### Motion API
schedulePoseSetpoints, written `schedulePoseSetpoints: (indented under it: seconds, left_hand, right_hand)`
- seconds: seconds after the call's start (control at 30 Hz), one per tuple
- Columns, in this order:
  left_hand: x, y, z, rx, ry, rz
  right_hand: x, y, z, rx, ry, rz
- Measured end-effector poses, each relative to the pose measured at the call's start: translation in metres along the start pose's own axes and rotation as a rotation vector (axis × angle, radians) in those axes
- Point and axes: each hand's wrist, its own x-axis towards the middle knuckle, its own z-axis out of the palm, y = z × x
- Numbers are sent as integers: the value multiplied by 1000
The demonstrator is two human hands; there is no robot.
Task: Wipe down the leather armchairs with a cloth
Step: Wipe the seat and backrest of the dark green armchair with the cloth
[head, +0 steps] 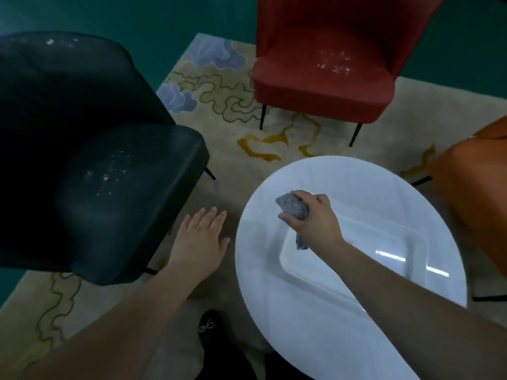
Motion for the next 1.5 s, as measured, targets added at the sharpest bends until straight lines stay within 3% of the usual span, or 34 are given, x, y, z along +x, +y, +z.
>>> schedulePoseSetpoints:
  seconds: [0.23,0.67,0.97,1.5]
  left_hand:
    - [-21,-113,-3,-116,-35,-124]
    - [-30,-334,15,-99,-6,-353]
    - [-15,-401,32,-211,0,-526]
    - [97,-485,49,-373,-28,-809]
  right_hand:
    - [19,-72,73,-146,-32,-66]
    - [64,-220,246,-115,-83,-183]
    - [120,-280,319,-130,-221,-317]
    - [284,-359,437,-217,-571,-469]
